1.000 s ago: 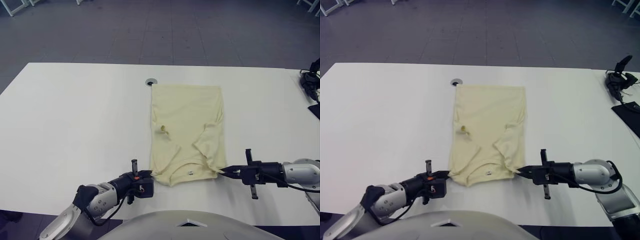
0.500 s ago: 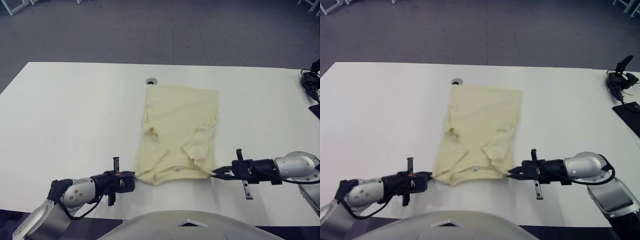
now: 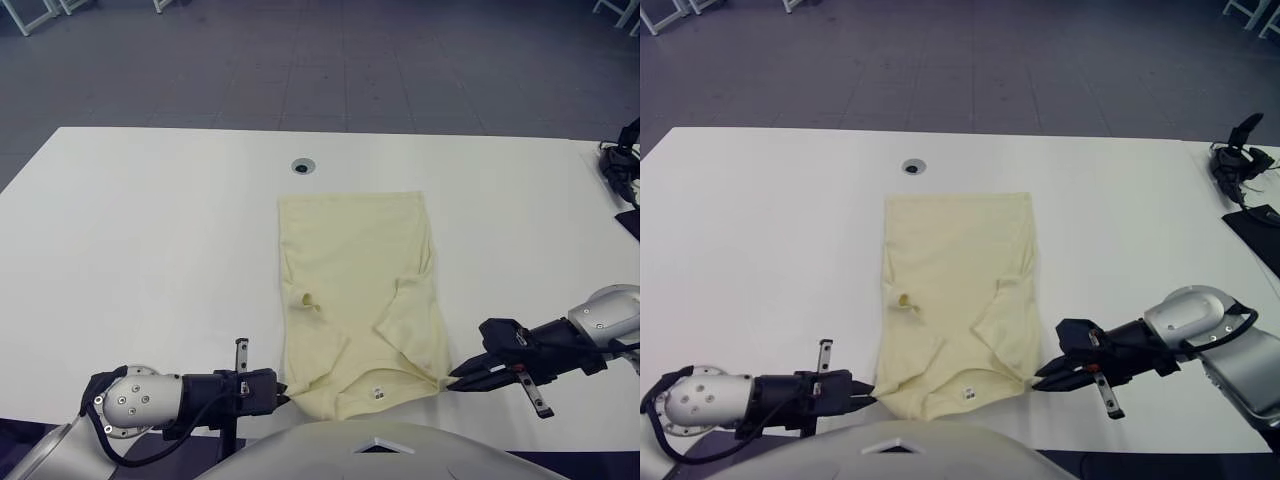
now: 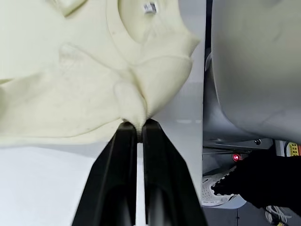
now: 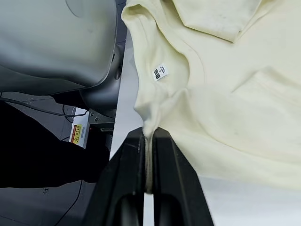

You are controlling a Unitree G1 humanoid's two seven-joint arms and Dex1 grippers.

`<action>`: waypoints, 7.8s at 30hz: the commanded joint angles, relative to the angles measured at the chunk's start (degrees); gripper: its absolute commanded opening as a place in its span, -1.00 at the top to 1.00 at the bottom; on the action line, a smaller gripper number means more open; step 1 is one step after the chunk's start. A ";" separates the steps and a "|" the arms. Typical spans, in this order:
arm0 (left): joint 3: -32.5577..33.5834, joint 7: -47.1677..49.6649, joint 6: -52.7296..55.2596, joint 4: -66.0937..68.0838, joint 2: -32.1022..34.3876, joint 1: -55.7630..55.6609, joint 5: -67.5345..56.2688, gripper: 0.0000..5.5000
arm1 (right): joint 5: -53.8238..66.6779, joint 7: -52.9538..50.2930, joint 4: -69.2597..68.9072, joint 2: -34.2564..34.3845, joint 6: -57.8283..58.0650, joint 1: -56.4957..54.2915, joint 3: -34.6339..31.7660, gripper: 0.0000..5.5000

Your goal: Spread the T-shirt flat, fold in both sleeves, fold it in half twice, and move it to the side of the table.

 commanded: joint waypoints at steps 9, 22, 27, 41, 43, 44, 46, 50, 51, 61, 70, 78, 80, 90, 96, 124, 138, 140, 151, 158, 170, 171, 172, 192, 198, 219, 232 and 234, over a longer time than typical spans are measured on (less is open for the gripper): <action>4.72 0.67 4.78 14.62 -0.73 -30.44 -9.82 1.00 | -9.54 0.85 23.04 13.71 -0.55 -40.47 11.14 0.99; -4.69 0.40 -4.82 43.07 -8.04 -54.51 -2.33 1.00 | -25.09 -0.23 60.12 28.81 -16.20 -63.72 16.40 0.99; -6.81 0.95 -9.08 53.54 -12.21 -59.94 0.71 1.00 | -29.36 -2.11 72.58 32.12 -22.16 -68.47 16.11 0.99; -8.43 5.88 -21.84 90.39 -26.16 -72.59 8.16 1.00 | -39.16 -15.19 98.06 40.16 -33.28 -75.07 15.31 0.99; -8.58 6.26 -23.19 94.04 -27.78 -73.17 8.99 1.00 | -39.86 -17.23 99.76 41.14 -33.75 -74.90 14.90 0.99; -8.51 6.58 -23.61 95.58 -28.63 -73.44 9.29 1.00 | -40.03 -18.24 100.46 41.65 -33.78 -74.79 14.54 0.99; -8.22 7.22 -24.25 97.73 -29.92 -73.96 9.68 1.00 | -40.49 -19.72 101.40 42.29 -34.02 -74.61 14.10 0.99; -4.38 12.13 -22.23 101.06 -31.96 -76.47 8.55 0.85 | -42.75 -32.54 102.41 43.26 -36.38 -74.83 13.22 0.83; -2.51 13.99 -20.90 101.68 -32.31 -77.41 7.42 0.79 | -43.08 -36.31 102.56 43.49 -36.83 -74.95 12.77 0.77; 2.84 20.93 -9.82 83.36 -29.72 -70.71 5.73 0.10 | -46.74 -43.20 98.23 42.86 -46.37 -71.11 13.66 0.12; -8.95 20.19 5.11 42.00 -24.37 -52.82 11.88 -0.48 | -49.60 -32.33 85.33 34.62 -57.11 -60.84 17.42 -0.43; -14.83 22.63 10.24 34.29 -23.37 -47.59 16.90 -0.94 | -50.06 -28.53 75.72 32.02 -58.90 -54.67 17.77 -0.88; -13.93 22.93 10.87 33.80 -23.47 -47.77 16.79 -0.96 | -50.88 -28.43 74.85 32.10 -59.31 -54.24 18.37 -0.96; -5.88 21.29 10.74 34.75 -16.99 -51.40 16.32 -0.96 | -45.58 -13.94 51.01 23.32 -58.16 -38.43 22.68 -0.96; -3.18 21.25 11.20 34.72 -15.26 -51.54 16.02 -0.96 | -27.30 -10.35 12.58 24.84 -32.48 -28.24 24.43 -0.96; -14.85 27.27 19.13 31.91 -24.00 -40.24 14.89 -0.96 | -53.96 -41.49 92.28 51.86 -39.90 -68.76 27.98 -0.96; -20.11 24.96 -15.40 90.00 -30.05 -70.39 22.22 -0.96 | -60.74 -42.01 96.77 47.28 -40.23 -70.35 29.95 -0.96; -19.03 23.07 -19.26 92.40 -30.42 -72.67 21.39 -0.96 | -59.07 -43.09 95.70 47.29 -40.45 -70.56 27.83 -0.96; 5.91 4.10 6.37 20.32 -11.68 -35.06 -6.04 -0.96 | -17.45 -13.69 25.67 24.84 -8.02 -36.25 8.10 -0.96; 21.39 -6.99 13.13 -2.73 -4.19 -6.51 -19.31 -0.96 | 1.14 1.73 1.37 4.79 7.84 -11.32 -2.35 -0.96; -10.63 16.55 -5.27 -0.01 -0.90 -2.41 27.55 -0.96 | -26.82 -16.51 -9.71 8.23 -13.68 5.81 1.40 -0.96; -13.05 17.99 -6.66 1.63 -1.52 -3.33 31.39 -0.96 | -30.61 -18.34 -8.34 8.65 -17.65 6.29 2.95 -0.96; -15.54 19.12 -8.23 3.69 -2.33 -4.55 35.23 -0.96 | -33.47 -20.50 -7.00 9.68 -19.94 6.56 4.28 -0.96; -24.08 17.90 -16.90 20.48 -11.86 -14.71 49.60 0.32 | -48.00 -29.47 5.64 17.21 -27.09 -3.55 14.88 0.04; -23.87 16.83 -18.22 21.46 -13.14 -15.37 50.63 0.74 | -47.91 -29.05 7.12 17.04 -27.80 -4.98 14.91 0.45; -13.15 -5.54 -5.64 2.46 -4.86 -5.11 26.68 0.97 | -18.33 -5.41 -2.66 5.21 -2.49 -3.22 7.85 0.97; 3.36 -4.86 15.52 10.23 -13.26 -30.02 -5.69 0.97 | -13.22 -1.74 13.54 11.67 6.93 -35.63 11.80 0.97; 4.94 -4.40 16.26 16.19 -13.53 -36.36 -8.42 0.97 | -16.46 -1.35 20.22 14.23 4.65 -41.74 14.64 0.97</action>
